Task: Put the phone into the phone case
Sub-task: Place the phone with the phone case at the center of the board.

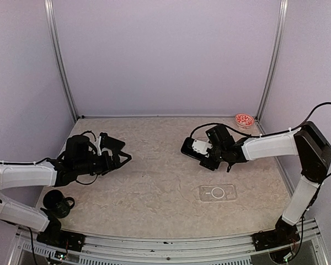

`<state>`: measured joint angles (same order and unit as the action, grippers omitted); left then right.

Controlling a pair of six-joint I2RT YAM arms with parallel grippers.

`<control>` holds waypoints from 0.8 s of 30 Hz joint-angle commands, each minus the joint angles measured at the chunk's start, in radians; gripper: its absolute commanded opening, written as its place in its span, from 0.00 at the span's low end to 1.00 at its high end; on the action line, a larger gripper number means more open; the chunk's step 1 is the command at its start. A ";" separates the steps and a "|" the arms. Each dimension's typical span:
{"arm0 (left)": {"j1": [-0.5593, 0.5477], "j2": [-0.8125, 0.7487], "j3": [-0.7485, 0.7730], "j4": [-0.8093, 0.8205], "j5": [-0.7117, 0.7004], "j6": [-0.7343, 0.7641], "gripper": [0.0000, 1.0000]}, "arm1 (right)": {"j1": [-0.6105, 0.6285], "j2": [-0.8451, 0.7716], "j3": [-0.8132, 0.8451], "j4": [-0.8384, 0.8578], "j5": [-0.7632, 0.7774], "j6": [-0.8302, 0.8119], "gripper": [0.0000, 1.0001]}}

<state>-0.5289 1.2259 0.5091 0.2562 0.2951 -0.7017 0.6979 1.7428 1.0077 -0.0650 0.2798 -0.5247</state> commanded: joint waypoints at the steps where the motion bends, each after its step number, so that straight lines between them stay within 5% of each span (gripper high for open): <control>1: 0.006 -0.005 -0.030 0.033 0.008 -0.002 0.99 | -0.054 -0.044 -0.005 0.090 0.026 -0.203 0.66; 12: 0.006 -0.013 -0.063 0.087 0.026 -0.013 0.99 | -0.117 0.060 0.181 -0.050 -0.166 -0.393 0.68; 24: 0.006 -0.040 -0.081 0.095 0.017 -0.029 0.99 | -0.037 0.241 0.371 -0.126 -0.376 -0.364 0.69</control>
<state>-0.5289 1.2030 0.4423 0.3260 0.3096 -0.7242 0.6201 1.9556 1.3304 -0.1959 -0.0036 -0.8925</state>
